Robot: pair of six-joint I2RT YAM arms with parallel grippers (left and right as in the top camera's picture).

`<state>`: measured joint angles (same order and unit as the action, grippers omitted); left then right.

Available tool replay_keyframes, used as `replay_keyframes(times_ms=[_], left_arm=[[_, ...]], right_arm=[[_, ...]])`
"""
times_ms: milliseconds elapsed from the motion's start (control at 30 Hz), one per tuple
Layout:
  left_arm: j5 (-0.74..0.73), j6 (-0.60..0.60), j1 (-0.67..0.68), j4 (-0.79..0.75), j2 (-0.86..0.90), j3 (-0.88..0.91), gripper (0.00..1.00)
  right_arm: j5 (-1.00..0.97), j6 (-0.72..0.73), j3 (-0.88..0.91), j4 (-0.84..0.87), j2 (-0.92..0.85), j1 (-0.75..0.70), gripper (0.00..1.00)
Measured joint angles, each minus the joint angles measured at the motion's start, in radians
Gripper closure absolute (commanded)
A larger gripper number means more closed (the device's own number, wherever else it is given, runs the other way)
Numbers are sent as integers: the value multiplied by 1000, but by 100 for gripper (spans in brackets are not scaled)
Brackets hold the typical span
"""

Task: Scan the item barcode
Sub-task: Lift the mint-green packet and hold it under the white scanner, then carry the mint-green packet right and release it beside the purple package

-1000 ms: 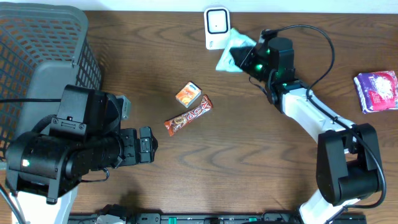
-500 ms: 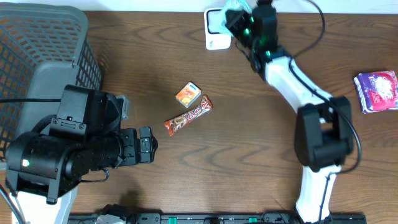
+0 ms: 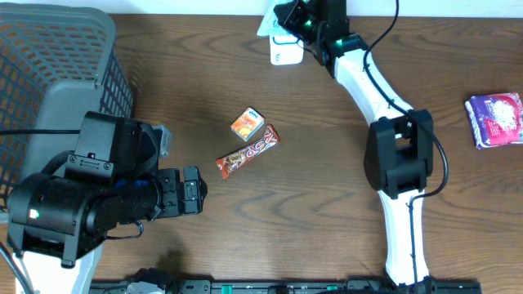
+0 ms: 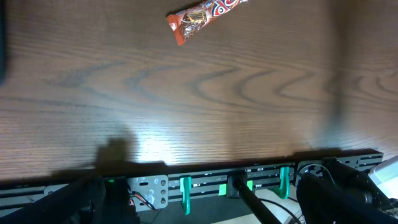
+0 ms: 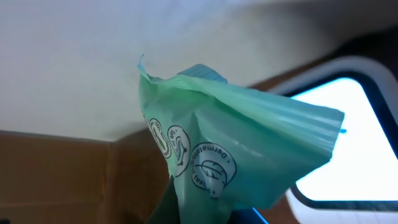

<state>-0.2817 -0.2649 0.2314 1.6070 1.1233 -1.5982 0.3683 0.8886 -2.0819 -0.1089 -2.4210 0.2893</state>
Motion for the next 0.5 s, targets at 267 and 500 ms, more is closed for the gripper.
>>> replay_keyframes(times_ms=[267,500], left_arm=[[0,0,0,0,0,0,2],[0,0,0,0,0,0,2]], right_arm=[[27,-39,-1,-40,-19,-17,99],[50,-127,-5,-287,-6,-161,99]])
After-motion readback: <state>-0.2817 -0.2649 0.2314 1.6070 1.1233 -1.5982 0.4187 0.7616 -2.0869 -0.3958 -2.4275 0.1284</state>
